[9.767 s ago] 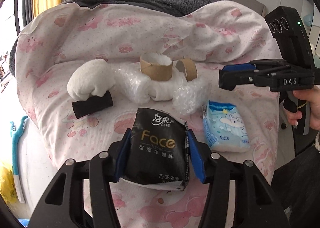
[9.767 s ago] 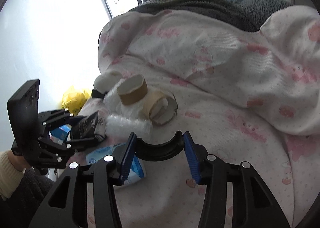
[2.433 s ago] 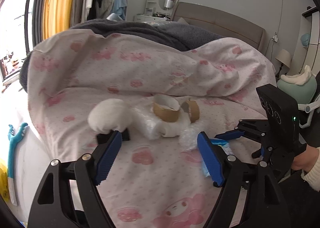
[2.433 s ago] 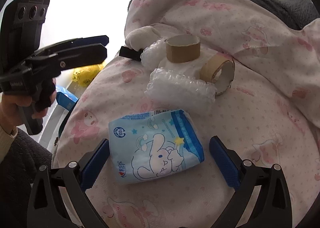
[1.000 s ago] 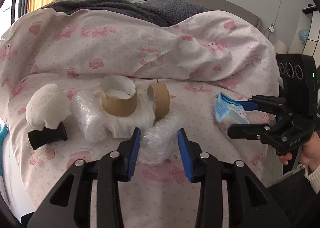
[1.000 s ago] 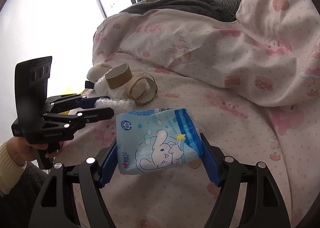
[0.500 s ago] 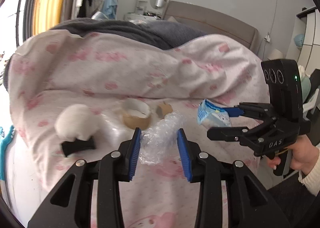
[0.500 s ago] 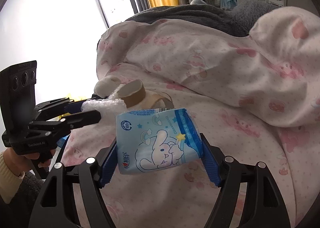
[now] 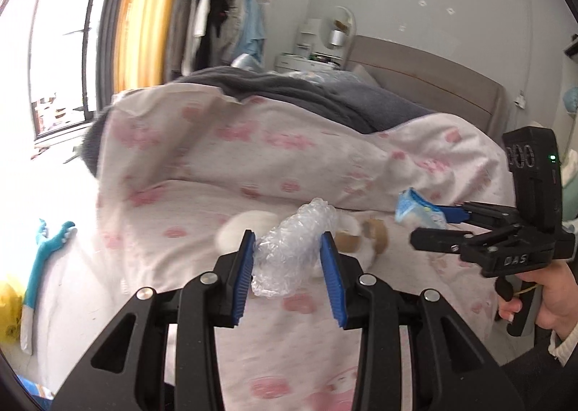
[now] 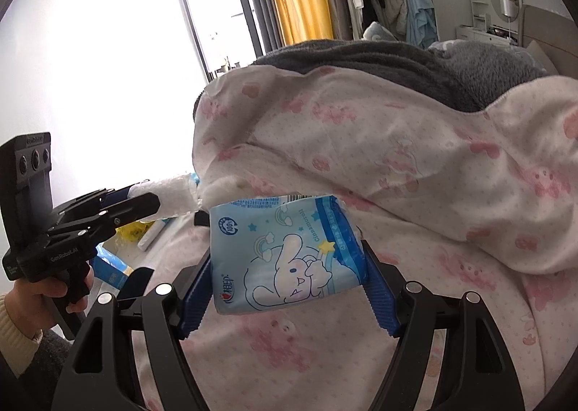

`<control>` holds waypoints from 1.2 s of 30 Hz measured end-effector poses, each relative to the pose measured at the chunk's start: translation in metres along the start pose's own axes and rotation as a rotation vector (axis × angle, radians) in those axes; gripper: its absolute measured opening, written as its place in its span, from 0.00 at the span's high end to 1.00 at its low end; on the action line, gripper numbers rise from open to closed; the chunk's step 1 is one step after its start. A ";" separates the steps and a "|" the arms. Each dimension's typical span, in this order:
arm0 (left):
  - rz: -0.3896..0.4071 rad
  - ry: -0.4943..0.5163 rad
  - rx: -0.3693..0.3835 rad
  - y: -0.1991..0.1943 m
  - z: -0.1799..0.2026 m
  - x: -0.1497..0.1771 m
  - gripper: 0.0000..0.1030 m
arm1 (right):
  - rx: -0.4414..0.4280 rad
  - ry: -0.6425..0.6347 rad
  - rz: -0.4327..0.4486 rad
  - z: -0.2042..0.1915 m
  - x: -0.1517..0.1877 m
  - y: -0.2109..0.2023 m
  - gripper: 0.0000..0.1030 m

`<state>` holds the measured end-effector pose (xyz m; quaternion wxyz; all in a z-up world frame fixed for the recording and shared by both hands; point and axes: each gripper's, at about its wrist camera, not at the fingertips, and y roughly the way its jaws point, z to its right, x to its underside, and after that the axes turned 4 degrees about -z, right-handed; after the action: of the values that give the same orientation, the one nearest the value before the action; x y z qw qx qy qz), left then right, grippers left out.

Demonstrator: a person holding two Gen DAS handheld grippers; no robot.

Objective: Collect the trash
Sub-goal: 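Carry the blue pack and bubble wrap with both tools over the black bin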

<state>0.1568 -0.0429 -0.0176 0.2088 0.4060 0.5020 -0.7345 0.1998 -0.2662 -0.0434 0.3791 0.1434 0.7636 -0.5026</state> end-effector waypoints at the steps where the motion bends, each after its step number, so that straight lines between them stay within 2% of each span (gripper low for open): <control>1: 0.003 -0.012 -0.015 -0.003 -0.006 0.000 0.62 | -0.003 -0.004 0.003 -0.004 -0.002 0.001 0.27; 7: -0.014 -0.040 -0.099 -0.014 -0.031 0.004 0.62 | -0.032 -0.026 0.011 -0.030 -0.013 0.013 0.27; 12: -0.027 -0.055 -0.136 -0.025 -0.052 0.011 0.62 | -0.062 -0.050 0.008 -0.056 -0.020 0.024 0.27; 20: -0.116 -0.067 -0.195 -0.032 -0.082 0.029 0.62 | -0.093 -0.105 -0.009 -0.100 -0.024 0.043 0.27; 36: -0.278 -0.145 -0.244 -0.044 -0.145 0.079 0.62 | -0.170 -0.189 -0.066 -0.180 -0.024 0.087 0.27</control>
<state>0.1352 0.1141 -0.0804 0.1884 0.2504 0.6222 -0.7174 0.1901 -0.0654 -0.0458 0.4433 0.0378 0.7686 -0.4596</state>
